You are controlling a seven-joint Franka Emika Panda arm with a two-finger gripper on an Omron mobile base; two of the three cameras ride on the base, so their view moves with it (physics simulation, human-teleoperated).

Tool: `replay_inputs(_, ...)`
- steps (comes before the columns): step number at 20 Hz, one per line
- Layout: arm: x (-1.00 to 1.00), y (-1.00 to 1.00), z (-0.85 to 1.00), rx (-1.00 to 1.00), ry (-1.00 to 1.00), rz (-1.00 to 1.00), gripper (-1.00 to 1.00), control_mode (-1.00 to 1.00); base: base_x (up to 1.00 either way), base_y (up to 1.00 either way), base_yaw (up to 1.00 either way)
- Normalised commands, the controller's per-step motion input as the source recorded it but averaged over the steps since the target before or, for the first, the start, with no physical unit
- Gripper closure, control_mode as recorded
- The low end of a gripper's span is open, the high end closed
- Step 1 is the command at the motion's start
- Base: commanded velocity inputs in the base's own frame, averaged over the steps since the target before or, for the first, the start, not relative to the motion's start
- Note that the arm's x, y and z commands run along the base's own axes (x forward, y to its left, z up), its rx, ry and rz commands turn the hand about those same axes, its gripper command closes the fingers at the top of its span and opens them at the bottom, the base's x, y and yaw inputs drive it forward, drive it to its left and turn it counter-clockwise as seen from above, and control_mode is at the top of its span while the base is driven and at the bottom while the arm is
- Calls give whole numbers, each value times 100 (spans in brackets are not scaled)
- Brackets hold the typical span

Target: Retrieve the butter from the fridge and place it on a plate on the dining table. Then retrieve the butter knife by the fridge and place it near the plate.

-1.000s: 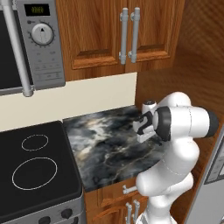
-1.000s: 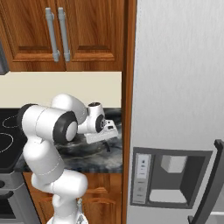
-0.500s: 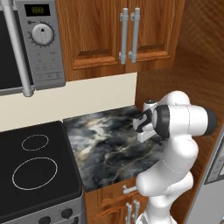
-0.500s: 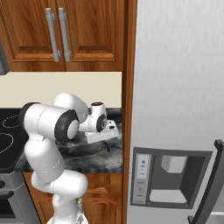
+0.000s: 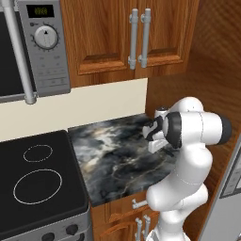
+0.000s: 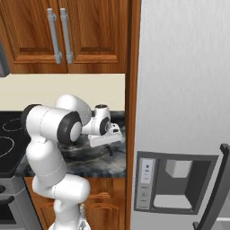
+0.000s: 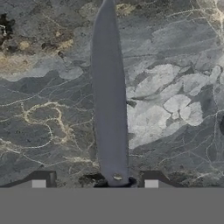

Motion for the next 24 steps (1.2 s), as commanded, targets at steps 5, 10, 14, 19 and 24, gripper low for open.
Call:
replay_inputs(5,-2,0,-34,2,0,0,100,-100,0,0,0)
replay_inputs(10,0,7,-30,1,0,0,100,-100,0,0,0)
replay_inputs(14,1,27,-7,0,0,-6,100,-100,0,0,0)
replay_inputs(19,0,11,0,2,0,-5,100,-100,0,0,0)
replay_inputs(24,0,2,0,0,0,-10,100,-100,0,0,0)
